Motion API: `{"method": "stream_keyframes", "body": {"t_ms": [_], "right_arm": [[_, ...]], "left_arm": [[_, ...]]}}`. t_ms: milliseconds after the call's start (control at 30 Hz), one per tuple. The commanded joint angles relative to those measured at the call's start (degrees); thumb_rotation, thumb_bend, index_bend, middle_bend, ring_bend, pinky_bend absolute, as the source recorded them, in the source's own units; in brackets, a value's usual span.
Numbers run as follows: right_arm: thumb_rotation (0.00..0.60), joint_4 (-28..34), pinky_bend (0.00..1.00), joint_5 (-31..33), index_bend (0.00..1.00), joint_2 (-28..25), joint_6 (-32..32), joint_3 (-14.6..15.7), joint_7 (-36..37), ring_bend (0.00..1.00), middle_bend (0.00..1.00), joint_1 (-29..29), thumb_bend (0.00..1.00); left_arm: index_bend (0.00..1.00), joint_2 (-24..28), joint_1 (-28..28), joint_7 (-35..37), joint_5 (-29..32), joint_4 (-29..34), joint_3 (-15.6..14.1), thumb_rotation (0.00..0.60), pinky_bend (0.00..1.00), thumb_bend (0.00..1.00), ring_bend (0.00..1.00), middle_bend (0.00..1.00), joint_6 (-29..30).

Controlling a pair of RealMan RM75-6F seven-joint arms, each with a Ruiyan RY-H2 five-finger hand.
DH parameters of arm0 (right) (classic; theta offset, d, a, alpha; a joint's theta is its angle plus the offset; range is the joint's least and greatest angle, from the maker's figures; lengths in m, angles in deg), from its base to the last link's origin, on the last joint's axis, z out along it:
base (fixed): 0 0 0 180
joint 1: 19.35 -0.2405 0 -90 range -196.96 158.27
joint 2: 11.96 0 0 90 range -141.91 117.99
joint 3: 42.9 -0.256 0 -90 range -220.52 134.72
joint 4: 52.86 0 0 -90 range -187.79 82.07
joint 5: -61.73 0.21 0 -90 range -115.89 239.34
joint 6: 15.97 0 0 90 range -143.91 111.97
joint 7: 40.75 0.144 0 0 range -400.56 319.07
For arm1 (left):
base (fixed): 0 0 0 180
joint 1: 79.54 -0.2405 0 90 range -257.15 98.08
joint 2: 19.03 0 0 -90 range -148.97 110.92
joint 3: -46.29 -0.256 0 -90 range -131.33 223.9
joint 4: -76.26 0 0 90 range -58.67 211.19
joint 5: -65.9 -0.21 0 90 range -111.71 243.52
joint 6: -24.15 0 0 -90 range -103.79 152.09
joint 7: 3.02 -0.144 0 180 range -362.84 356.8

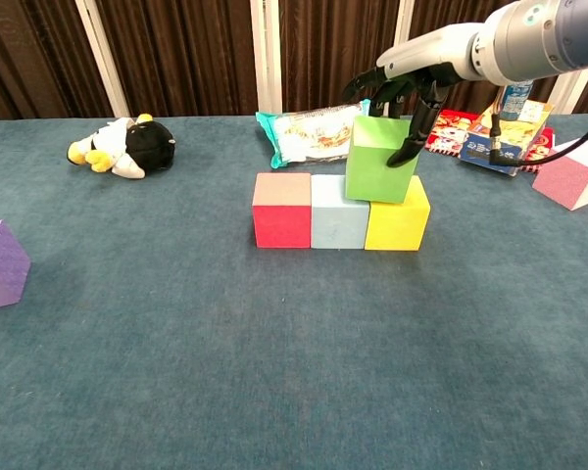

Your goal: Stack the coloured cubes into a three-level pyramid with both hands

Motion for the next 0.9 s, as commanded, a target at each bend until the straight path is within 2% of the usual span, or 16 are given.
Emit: {"method": "stream_keyframes", "body": {"t_ms": [33, 333, 900], "right_arm": [[0.6, -0.5, 0.0, -1.4, 0.0, 0.0, -0.6, 0.0, 0.5, 0.35, 0.39, -0.2, 0.31], [0.6, -1.7, 0.0, -6.4, 0.0, -0.4, -2.7, -0.3, 3.7, 0.35, 0.39, 0.4, 0.31], [0.6, -2.8, 0.0, -8.1, 0.0, 0.3, -3.5, 0.4, 6.2, 0.35, 0.39, -0.3, 0.31]], "left_arm": [[0.0, 0.0, 0.0, -0.1, 0.1, -0.1, 0.0, 0.6, 0.0, 0.08, 0.0, 0.0, 0.1], [0.0, -0.3, 0.1, -0.5, 0.1, -0.1, -0.1, 0.6, 0.0, 0.08, 0.0, 0.0, 0.2], [0.0, -0.5, 0.2, -0.8, 0.2, -0.2, -0.2, 0.6, 0.0, 0.08, 0.0, 0.0, 0.2]]}}
